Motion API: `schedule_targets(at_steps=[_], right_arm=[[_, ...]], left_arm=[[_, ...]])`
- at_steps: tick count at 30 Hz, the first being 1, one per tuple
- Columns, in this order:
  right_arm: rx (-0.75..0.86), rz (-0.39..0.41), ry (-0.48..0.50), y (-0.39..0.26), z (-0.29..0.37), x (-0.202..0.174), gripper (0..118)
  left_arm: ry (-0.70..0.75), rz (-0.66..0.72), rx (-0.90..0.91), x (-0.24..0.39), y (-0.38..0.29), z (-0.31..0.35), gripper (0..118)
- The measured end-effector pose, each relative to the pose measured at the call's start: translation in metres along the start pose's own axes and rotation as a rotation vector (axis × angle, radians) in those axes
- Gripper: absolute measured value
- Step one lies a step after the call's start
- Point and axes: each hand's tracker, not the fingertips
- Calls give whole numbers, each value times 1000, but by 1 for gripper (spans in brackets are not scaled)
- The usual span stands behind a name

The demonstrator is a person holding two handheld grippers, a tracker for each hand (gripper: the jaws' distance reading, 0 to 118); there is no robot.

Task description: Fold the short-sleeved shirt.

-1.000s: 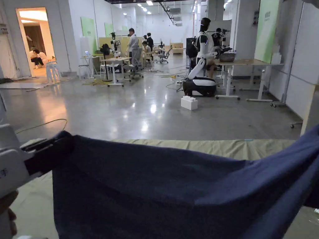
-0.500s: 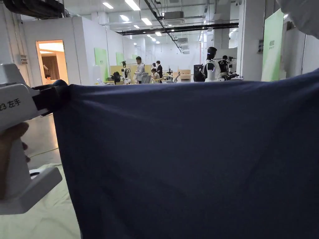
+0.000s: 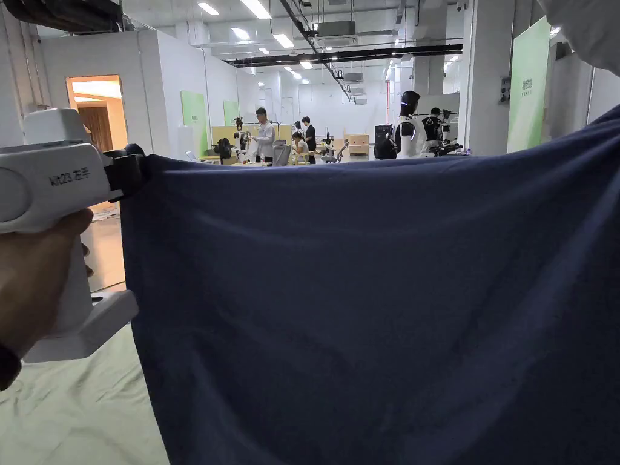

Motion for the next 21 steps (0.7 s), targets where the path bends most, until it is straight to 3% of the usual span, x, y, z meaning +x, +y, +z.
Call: schedule_targets(at_steps=[10,13,21], right_arm=[[-33,-28,-45,-21,-70,-29,6],[-54,-9,-44,-30,-89,-40,6],[-93,8,-43,-52,-140,-71,6]], left_arm=[[28,52,-29,-6,-12,-62,6],[86,-23,-43,0,-15,-82,6],[109,-30,-66,-3,-49,-122,6]])
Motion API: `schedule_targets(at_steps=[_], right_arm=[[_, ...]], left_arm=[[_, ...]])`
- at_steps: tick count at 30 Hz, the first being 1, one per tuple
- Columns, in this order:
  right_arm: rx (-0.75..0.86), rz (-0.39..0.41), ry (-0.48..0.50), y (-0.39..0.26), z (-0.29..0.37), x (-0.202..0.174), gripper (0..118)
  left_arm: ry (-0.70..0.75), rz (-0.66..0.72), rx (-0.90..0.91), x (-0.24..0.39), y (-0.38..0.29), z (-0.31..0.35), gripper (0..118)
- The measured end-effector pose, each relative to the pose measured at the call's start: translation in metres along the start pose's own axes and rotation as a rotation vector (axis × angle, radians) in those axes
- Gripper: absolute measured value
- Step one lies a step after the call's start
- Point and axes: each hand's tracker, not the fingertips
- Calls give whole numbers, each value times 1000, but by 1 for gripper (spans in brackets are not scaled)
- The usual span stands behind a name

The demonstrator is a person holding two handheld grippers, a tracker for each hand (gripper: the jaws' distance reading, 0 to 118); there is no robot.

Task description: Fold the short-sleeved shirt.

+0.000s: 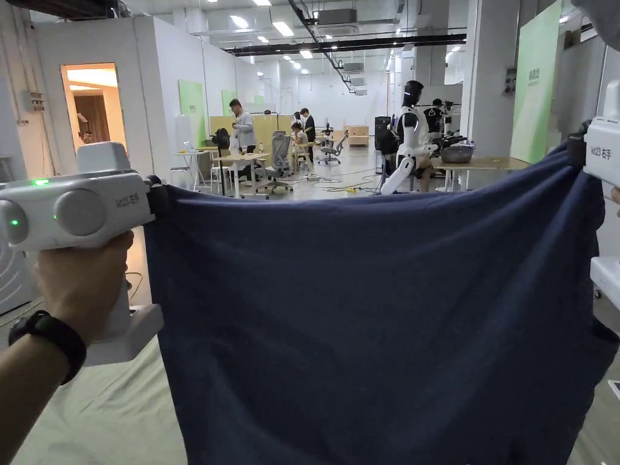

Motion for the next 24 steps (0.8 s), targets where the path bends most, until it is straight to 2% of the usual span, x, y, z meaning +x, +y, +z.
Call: schedule_targets(at_steps=[4,6,9,13,15,18,21,22,23,24], right_arm=[[-32,22,-10,-12,-28,-8,6],[-45,-1,-9,-22,-37,-10,6],[-82,-25,6,-44,-36,-13,6],[-120,0,49,-81,-27,-16,6],[-171,-22,100,-109,-18,-17,6],[-195,-27,122,-149,8,-17,6],[-235,-113,161,-186,45,-10,6],[-298,-179,165,-202,60,-8,6],[-218,-109,156,-208,77,-4,6],[-268,-139,174,-221,94,0,6]], left_arm=[[11,-46,-44,2,-13,-27,6],[2,-19,-53,1,-20,-36,6],[-14,23,-74,-1,-40,-49,6],[-54,-26,-114,1,-76,-47,6],[-55,-44,-123,1,-100,-39,6],[-94,-13,-163,-2,-143,-14,6],[-127,6,-204,-10,-182,13,6],[-130,17,-235,-12,-193,22,6],[-136,22,-235,-16,-206,36,6],[-152,49,-269,-25,-219,43,6]])
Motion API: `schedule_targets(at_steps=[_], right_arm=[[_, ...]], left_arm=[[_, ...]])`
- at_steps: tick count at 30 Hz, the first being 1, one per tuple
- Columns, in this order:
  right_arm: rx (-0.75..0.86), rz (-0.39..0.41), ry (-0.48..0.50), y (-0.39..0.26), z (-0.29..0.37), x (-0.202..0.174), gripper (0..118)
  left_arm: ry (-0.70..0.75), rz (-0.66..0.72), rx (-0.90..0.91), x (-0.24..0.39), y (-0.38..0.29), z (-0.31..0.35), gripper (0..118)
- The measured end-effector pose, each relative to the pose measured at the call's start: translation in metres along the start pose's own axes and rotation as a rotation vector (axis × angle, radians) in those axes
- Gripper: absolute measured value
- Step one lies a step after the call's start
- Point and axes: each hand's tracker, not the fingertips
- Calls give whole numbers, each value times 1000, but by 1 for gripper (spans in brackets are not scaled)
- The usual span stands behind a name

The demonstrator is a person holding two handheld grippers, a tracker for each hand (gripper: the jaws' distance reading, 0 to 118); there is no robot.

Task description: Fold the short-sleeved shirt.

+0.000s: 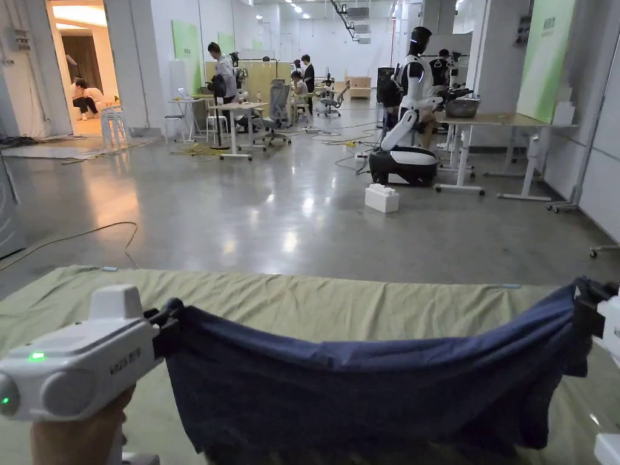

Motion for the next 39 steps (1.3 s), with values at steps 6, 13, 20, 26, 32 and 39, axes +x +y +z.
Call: schedule_targets(at_steps=[6,13,20,26,32,39], right_arm=[[-115,-99,36,-93,101,18,6],[-297,-207,-52,-183,214,34,6],[-492,-272,-79,-255,242,40,6],[-619,-228,-57,-268,233,33,67],[-579,-225,-92,-257,253,38,84],[-201,-147,-28,-174,276,9,84]], left_arm=[[-33,-40,-28,-7,-107,88,6],[3,79,-179,-24,-199,187,6],[20,59,-420,-38,-247,203,6],[48,93,-576,-45,-261,184,72],[4,238,-410,-55,-240,214,94],[159,-113,2,15,-144,273,94]])
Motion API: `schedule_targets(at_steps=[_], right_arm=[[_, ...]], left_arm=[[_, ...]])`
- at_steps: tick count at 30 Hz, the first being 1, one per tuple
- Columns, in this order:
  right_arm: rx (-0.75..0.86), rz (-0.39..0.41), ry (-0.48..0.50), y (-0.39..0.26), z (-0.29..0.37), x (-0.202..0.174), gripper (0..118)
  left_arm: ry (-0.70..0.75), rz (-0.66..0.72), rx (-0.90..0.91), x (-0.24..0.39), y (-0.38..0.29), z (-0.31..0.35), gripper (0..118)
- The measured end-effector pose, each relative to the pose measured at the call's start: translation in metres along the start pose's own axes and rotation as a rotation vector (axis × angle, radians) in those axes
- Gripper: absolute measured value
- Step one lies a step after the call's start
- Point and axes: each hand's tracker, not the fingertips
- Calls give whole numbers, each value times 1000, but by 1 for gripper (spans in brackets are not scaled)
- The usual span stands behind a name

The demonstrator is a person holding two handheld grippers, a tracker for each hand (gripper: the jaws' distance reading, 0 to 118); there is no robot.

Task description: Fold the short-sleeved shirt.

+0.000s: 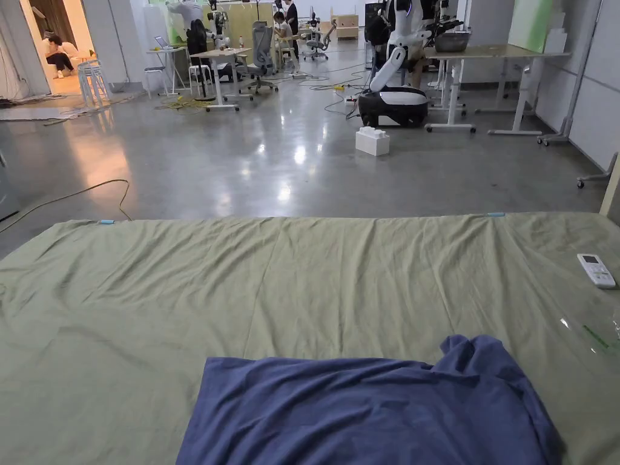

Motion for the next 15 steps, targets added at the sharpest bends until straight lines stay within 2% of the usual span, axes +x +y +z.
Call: schedule_targets(at_steps=[3,6,7,8,9,10,11,12,13,14,15], right_arm=[[178,51,31,27,17,-25,84],[257,68,64,45,25,-47,84],[270,85,80,49,28,-51,80],[261,80,83,51,28,-54,66],[272,89,99,53,31,-57,39],[275,91,119,55,33,-60,3],[282,91,117,55,34,-63,2],[283,77,106,53,33,-66,2],[334,123,103,56,36,-67,1],[272,107,143,55,32,-67,0],[195,67,139,51,29,-68,0]], left_arm=[[4,-44,134,26,27,14,94],[0,-59,197,49,43,22,92],[14,-77,219,57,45,25,89],[40,-103,204,67,49,27,83],[64,-143,210,73,50,30,75],[76,-180,226,80,48,32,61],[64,-211,224,84,47,33,46],[34,-236,199,87,48,32,25],[23,-250,175,89,49,31,0],[7,-235,132,90,49,29,0],[-6,-220,137,89,48,29,0]])
